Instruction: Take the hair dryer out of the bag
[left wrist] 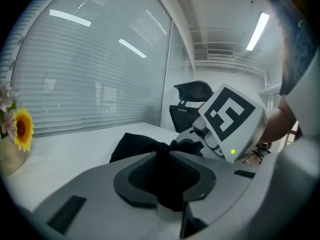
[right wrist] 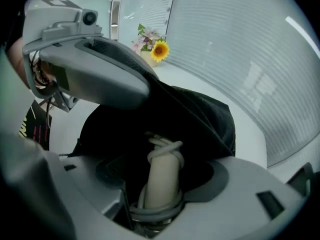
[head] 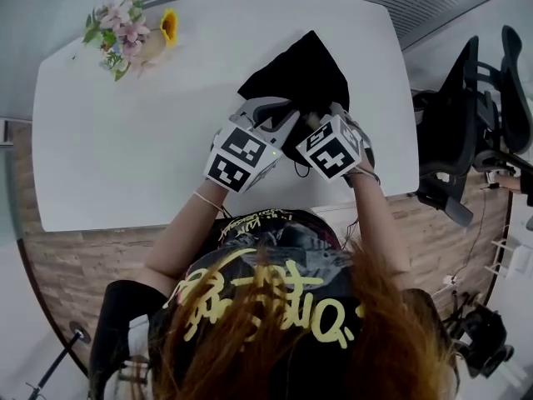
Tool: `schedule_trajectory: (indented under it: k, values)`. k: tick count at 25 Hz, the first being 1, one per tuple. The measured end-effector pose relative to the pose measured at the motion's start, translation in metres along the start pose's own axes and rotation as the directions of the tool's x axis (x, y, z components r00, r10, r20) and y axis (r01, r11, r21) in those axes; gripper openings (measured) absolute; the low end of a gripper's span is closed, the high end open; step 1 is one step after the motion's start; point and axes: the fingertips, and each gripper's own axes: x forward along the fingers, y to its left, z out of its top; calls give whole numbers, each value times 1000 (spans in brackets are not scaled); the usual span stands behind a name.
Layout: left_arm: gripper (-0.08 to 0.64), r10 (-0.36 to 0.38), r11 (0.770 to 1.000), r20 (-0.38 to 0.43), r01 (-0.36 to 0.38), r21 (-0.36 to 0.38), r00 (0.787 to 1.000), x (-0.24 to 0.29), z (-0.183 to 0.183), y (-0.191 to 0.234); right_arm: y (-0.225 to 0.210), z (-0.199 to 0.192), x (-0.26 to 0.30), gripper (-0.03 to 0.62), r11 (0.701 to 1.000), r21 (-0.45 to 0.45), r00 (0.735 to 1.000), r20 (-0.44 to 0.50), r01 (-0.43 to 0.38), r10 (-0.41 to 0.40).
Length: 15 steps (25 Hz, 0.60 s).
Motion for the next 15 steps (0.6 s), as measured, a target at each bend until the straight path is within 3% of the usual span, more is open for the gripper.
schedule_trajectory:
  k: [4,7,10,12,15]
  values:
    - [235,5,996,57,0,-86,998,-13,-2,18,0,0,3,291,1000,13,1000,-17,-20,20]
    - [321,32,984,92,-15,-179,995,-28,-6,43,0,0,3,290,1000,20,1000,-18,-23,23]
    - [325,82,959,61,-62,-275,995,-31,-22,66,0,0,4,290,1000,21,1000,-18,-23,23]
    - [324,52,948,24,-42,-316,998,-23,-31,65,-1,1,3,287,1000,22,1000,-15,-20,20]
    - [304,-14,954,1,14,-298,1000,-9,-32,51,-1,0,3,284,1000,24,1000,-13,-16,16]
